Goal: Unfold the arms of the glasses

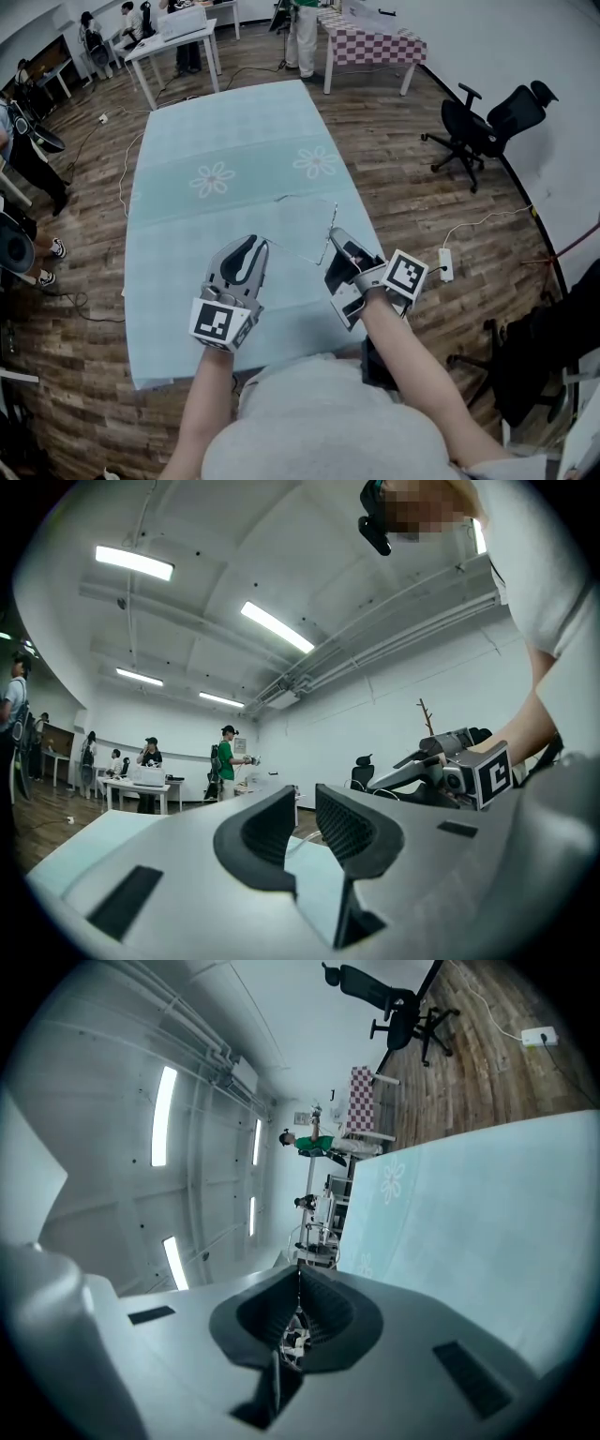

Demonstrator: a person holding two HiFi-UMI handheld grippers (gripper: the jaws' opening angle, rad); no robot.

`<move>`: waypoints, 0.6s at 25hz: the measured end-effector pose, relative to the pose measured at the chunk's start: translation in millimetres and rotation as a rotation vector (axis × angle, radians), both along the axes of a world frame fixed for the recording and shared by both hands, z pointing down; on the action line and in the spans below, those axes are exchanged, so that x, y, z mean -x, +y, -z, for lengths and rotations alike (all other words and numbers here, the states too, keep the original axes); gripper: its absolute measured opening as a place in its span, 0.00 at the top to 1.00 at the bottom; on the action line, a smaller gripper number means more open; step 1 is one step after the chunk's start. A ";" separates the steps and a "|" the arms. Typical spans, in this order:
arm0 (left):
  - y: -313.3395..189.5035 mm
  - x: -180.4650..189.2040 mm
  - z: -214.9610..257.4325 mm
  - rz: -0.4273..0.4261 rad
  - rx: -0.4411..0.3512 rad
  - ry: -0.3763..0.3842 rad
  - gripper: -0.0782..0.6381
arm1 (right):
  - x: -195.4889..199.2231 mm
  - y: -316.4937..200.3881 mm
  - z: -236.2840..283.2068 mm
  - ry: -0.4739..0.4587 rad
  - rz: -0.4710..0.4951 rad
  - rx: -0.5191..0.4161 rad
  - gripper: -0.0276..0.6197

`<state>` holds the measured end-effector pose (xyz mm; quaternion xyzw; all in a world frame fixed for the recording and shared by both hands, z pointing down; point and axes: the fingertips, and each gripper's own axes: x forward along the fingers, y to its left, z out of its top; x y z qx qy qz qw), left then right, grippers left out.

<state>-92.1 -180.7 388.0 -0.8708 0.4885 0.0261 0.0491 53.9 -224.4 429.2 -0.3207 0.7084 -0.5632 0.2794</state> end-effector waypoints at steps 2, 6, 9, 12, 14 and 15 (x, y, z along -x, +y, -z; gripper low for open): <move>0.8 -3.3 1.7 -0.002 0.000 0.006 0.80 | -3.2 -1.3 2.1 -0.012 -0.044 -0.008 0.94; 0.9 -5.1 -0.7 0.052 0.004 -0.003 0.87 | -9.3 2.0 1.8 -0.012 -0.105 -0.022 0.94; -0.9 -6.3 -2.5 0.105 0.020 -0.001 0.88 | -8.4 5.6 0.5 -0.002 -0.124 -0.036 0.94; 0.5 -7.5 -2.3 0.128 0.012 0.006 0.88 | -2.9 9.9 -0.6 -0.002 -0.136 -0.050 0.94; 3.3 -5.6 -2.7 0.143 0.010 0.020 0.88 | 0.4 13.1 2.0 -0.007 -0.145 -0.073 0.94; 4.4 -3.8 -4.0 0.153 0.018 0.032 0.88 | 1.3 14.2 4.0 -0.010 -0.150 -0.087 0.94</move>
